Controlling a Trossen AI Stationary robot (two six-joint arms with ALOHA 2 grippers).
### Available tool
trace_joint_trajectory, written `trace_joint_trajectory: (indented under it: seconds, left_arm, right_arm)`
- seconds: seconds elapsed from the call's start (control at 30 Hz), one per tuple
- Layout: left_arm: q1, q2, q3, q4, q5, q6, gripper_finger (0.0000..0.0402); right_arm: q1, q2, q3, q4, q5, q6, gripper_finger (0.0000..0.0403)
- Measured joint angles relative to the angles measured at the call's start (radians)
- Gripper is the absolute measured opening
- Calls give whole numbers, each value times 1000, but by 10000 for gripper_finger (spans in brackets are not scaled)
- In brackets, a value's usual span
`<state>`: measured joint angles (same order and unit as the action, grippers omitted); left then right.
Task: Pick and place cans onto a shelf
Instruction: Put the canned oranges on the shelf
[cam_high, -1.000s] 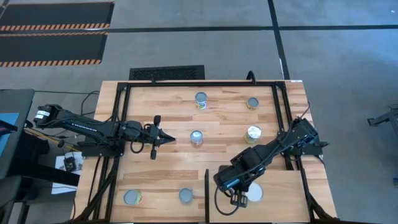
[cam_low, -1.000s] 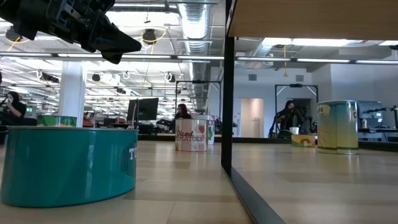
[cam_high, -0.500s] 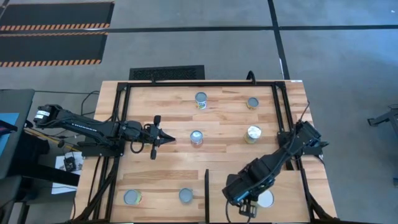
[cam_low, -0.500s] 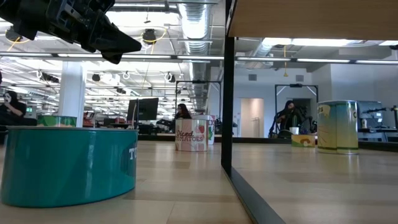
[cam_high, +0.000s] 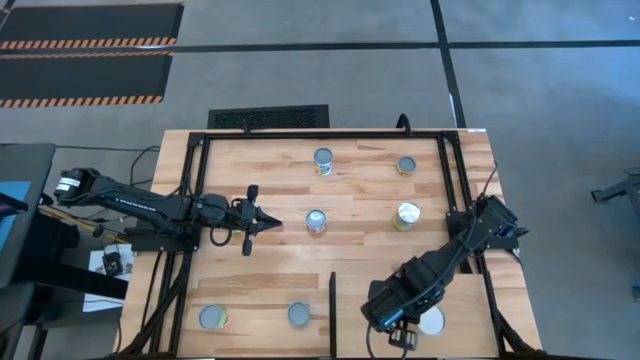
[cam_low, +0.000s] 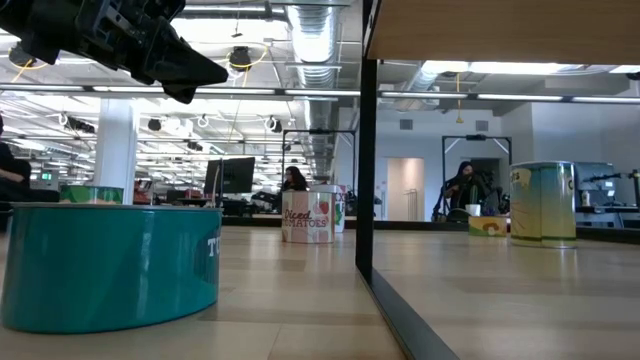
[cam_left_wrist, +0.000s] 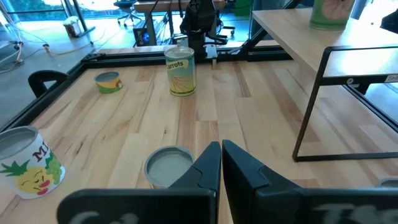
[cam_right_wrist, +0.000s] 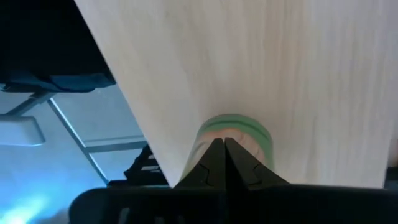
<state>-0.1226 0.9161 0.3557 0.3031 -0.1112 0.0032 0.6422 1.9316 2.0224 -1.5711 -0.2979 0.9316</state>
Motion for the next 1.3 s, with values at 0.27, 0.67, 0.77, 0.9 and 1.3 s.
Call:
trace_joint_trajectory:
  seconds: [0.27, 0.67, 0.77, 0.9, 1.3]
  left_arm:
    - [0, 0, 0, 0, -1, 1, 6]
    - [0, 0, 0, 0, -1, 2, 6]
    - [0, 0, 0, 0, -1, 1, 6]
    - [0, 0, 0, 0, -1, 2, 6]
    - [0, 0, 0, 1, -1, -4, 6]
  right_arm:
    - [13, 0, 0, 0, -44, 40, 8]
    - [-28, 0, 0, 0, 35, -51, 8]
    - [-21, -1, -6, 0, 15, -58, 8]
    - [3, -1, -64, -2, -36, -66, 8]
    - [45, -1, -71, 0, -45, -30, 8]
